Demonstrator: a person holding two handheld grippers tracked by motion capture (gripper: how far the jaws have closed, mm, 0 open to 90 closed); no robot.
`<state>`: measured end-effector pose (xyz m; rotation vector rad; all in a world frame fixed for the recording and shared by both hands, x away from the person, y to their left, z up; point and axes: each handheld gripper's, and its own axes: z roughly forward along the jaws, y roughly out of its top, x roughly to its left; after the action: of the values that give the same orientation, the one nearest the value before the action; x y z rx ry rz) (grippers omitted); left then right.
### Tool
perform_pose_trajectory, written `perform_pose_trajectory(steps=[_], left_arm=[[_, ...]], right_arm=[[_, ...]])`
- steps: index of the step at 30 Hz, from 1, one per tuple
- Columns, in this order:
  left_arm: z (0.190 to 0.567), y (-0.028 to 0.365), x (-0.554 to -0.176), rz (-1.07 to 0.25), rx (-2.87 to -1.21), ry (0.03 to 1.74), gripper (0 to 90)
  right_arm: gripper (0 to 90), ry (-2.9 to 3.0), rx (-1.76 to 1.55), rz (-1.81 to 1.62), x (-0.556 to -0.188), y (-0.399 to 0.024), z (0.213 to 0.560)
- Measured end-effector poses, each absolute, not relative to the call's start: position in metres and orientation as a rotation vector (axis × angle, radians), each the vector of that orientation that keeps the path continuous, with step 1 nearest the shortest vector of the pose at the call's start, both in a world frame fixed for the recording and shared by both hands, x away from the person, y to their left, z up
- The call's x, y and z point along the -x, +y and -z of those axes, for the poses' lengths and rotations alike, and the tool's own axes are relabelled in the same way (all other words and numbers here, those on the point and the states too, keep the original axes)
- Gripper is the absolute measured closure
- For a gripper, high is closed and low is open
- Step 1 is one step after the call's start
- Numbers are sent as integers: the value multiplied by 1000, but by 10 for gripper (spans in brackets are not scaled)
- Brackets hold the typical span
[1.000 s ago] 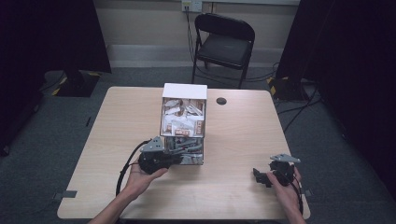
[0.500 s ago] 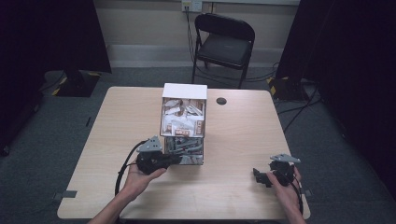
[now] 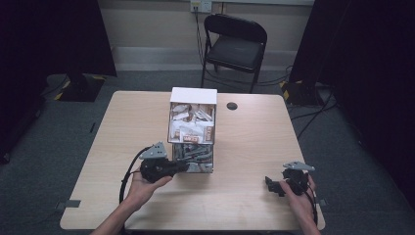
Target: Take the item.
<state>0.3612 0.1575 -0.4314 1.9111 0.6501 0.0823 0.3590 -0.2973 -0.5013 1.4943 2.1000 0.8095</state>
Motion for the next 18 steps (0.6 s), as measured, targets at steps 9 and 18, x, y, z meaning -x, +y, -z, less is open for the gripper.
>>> perform_pose_trajectory(steps=[9,18], left_arm=[[425,162,-360,-72,-1889,647,875],[421,164,-359,-61,-1875,645,875]], right_arm=[[0,2100,-1494,-809,-359,-297,501],[0,2100,-1494,-810,-359,-297,501]])
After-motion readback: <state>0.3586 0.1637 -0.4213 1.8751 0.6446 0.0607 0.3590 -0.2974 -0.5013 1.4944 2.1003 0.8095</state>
